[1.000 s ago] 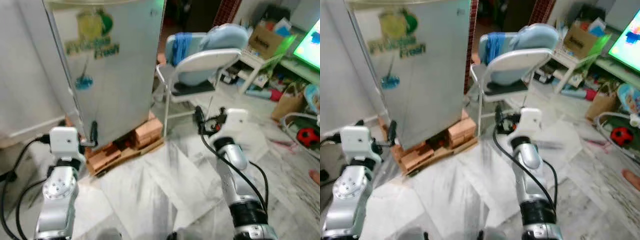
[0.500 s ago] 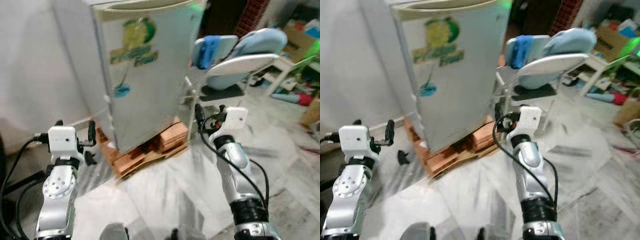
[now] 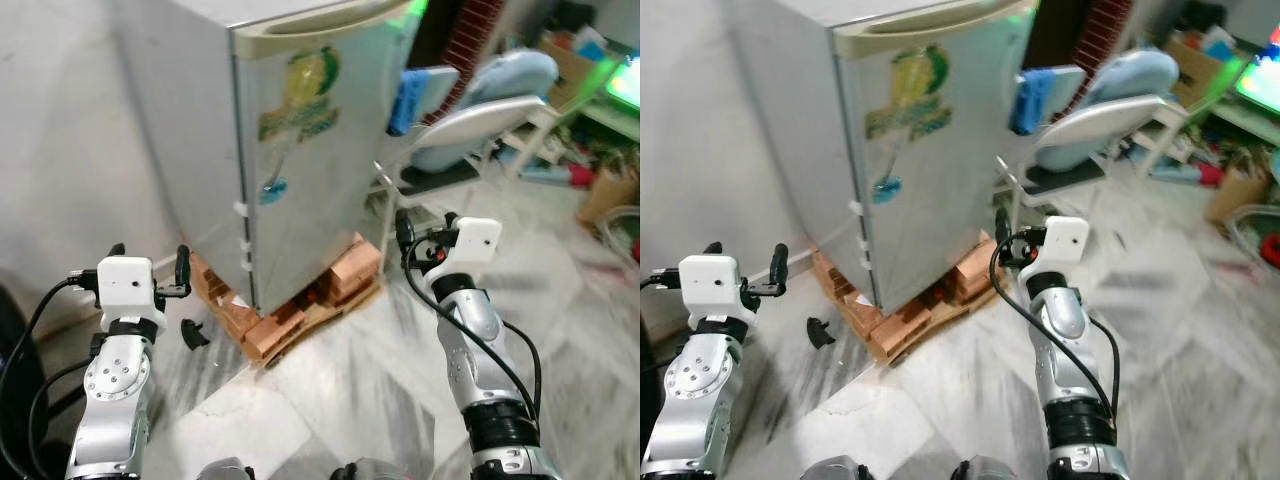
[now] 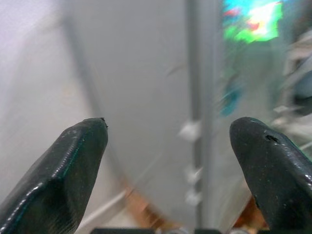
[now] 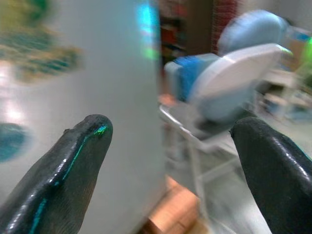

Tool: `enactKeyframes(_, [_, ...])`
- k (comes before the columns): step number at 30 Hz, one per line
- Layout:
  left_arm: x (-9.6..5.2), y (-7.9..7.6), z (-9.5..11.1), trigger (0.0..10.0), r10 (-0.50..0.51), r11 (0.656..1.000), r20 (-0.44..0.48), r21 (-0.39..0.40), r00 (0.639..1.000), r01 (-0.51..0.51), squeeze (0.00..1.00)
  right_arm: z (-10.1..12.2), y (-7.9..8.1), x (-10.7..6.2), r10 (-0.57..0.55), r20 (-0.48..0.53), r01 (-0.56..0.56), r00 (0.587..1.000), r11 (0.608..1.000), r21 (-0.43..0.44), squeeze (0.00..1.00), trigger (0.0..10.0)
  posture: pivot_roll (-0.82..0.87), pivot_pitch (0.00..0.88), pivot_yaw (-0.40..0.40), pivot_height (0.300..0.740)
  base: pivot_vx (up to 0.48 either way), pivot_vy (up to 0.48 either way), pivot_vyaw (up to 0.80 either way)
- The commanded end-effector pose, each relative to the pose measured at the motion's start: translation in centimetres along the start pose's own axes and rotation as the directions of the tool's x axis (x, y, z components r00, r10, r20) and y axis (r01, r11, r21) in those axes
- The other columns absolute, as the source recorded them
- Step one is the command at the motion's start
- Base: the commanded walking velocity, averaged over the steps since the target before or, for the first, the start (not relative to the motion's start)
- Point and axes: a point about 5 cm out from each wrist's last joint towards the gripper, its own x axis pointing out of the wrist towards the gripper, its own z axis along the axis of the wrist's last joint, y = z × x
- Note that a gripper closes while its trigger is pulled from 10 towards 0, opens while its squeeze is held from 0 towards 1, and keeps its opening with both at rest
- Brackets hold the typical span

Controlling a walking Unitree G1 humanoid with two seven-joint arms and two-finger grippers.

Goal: Restocking fridge

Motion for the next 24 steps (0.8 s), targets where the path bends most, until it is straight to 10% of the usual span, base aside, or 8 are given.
enactKeyframes(1, [0.0,1.0,-0.6,10.0,0.012,0.999,-0.03,0.036,0.999,-0.011,0.0,0.2,0.6,0.1,-0.004,0.022,0.004,1.0,1.0,0.007,0.0,10.0,0.03,0.0,0.02,0.74,0.0,0.0,0.0])
enactKeyframes(13, [0.2,1.5,-0.7,10.0,0.027,0.999,-0.033,0.04,0.999,-0.025,0.0,-0.9,-0.1,-1.2,-0.007,-0.023,0.007,1.0,1.0,-0.015,0.0,10.0,0.02,0.021,-0.004,0.74,0.0,0.0,-0.21])
enactKeyframes(24, [-4.9,2.3,-3.3,10.0,0.092,0.995,-0.132,0.046,0.987,-0.086,0.0,-2.2,-1.0,-7.7,0.058,-0.128,-0.065,0.99,0.997,-0.049,0.0,10.0,0.02,0.044,-0.068,0.74,0.0,0.0,0.0])
